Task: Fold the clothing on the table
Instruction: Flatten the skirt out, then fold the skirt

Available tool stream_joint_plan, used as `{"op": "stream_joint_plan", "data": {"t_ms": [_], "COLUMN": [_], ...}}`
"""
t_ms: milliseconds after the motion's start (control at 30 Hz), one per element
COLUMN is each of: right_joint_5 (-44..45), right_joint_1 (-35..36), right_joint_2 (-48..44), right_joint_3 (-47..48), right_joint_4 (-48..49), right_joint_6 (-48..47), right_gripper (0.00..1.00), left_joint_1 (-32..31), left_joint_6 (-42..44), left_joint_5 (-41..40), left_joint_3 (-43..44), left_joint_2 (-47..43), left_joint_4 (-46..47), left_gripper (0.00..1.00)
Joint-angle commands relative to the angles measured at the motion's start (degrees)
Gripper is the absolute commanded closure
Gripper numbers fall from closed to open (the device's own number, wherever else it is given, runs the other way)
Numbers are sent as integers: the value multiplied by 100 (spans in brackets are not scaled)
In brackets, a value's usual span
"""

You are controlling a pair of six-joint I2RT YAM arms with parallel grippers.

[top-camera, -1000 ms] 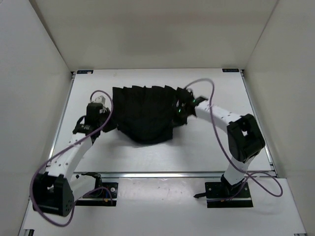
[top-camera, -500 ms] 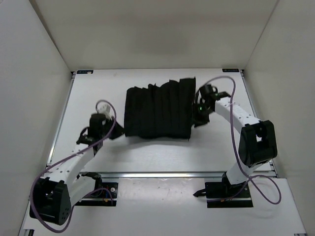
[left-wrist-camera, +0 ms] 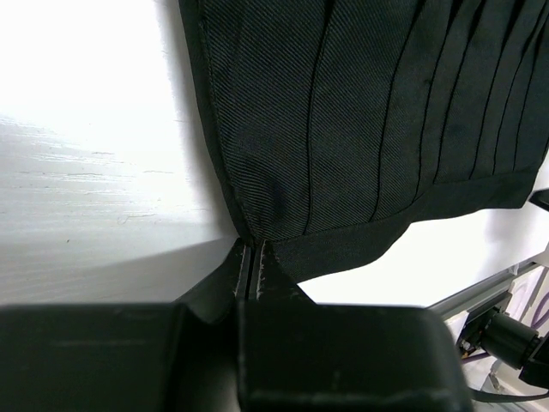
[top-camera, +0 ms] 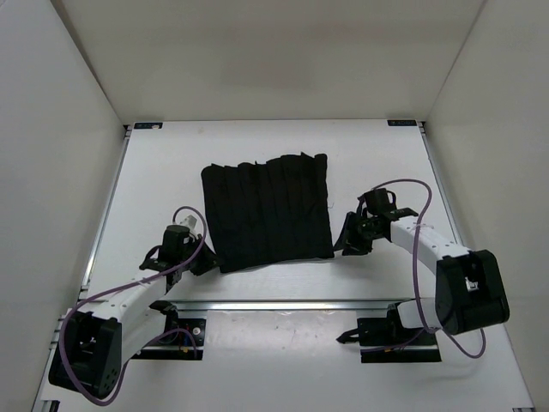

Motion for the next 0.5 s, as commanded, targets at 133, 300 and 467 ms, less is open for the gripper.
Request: {"op": "stream_joint_plan", "data": {"t_ms": [133,300,467], "right_joint_5": [-287,-654,-367], "right_joint_1": [256,555,599], "right_joint_2": [757,1389,856], "right_joint_3": [77,235,1102], "right_joint_4": [1098,1196,-84], "right_joint_6": [377,430,176], "right_gripper": [64,85,100], "left_joint_1": [48,83,277], "left_joint_6": [86,95,95], "left_joint_5": [-69,-51,221], "left_joint_3": [74,83,1064], "left_joint_2": [-159,-220,-256], "left_joint_4": [47,-67,-549], "left_gripper": [100,100,100]}}
